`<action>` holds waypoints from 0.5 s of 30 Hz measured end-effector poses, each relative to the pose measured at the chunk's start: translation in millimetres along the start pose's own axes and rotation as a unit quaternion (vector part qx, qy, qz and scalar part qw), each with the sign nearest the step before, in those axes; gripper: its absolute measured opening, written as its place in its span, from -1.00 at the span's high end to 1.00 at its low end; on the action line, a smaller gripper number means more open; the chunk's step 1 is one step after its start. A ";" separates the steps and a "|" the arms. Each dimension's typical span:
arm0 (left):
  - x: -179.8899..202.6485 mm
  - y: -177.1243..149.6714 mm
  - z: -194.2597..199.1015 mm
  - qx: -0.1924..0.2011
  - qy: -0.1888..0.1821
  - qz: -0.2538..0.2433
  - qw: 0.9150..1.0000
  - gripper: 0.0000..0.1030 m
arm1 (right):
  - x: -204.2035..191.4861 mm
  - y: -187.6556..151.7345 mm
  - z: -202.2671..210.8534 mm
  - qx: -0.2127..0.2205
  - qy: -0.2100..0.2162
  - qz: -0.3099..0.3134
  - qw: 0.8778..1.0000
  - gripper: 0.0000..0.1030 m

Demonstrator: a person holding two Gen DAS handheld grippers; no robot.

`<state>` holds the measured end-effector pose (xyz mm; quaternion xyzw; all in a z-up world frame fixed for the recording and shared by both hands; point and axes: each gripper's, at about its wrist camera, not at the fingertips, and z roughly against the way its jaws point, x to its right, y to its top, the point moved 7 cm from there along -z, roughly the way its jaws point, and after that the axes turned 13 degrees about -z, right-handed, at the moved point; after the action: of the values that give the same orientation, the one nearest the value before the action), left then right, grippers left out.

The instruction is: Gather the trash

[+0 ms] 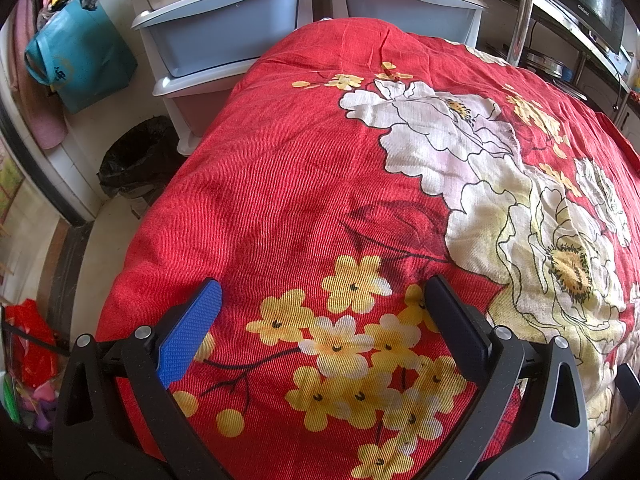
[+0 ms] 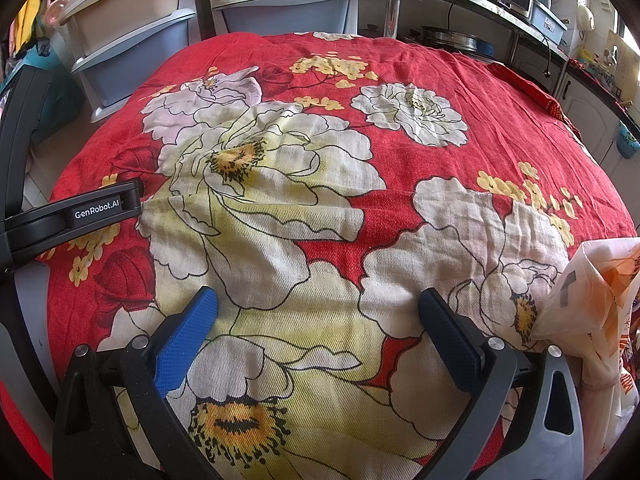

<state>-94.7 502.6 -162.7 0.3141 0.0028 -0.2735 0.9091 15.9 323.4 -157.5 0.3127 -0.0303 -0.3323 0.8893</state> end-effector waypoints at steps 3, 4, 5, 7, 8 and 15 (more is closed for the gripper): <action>0.0 0.1 0.0 0.000 0.000 0.000 1.000 -0.82 | 0.2 0.8 -0.7 0.000 0.000 0.000 1.000 -0.90; 0.1 0.0 0.0 0.000 0.000 0.000 1.000 -0.82 | 0.4 0.8 -0.5 0.000 0.000 0.000 1.000 -0.90; -0.1 0.2 0.2 0.000 0.000 0.000 1.000 -0.82 | 0.3 0.7 -0.5 0.000 0.000 0.000 1.000 -0.90; -0.7 0.1 0.5 0.000 0.000 0.000 1.000 -0.82 | 0.2 0.6 -0.3 0.000 0.000 0.000 1.000 -0.90; -0.1 0.0 0.3 0.000 0.000 0.000 1.000 -0.82 | 0.2 0.6 -0.2 0.000 0.000 0.000 1.000 -0.90; -0.2 -0.3 -0.6 0.000 0.000 0.001 1.000 -0.82 | -0.9 0.3 0.0 0.000 0.000 0.001 1.000 -0.90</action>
<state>-95.0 502.8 -163.3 0.3140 0.0022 -0.2728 0.9094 15.4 324.2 -157.2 0.3126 -0.0301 -0.3316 0.8896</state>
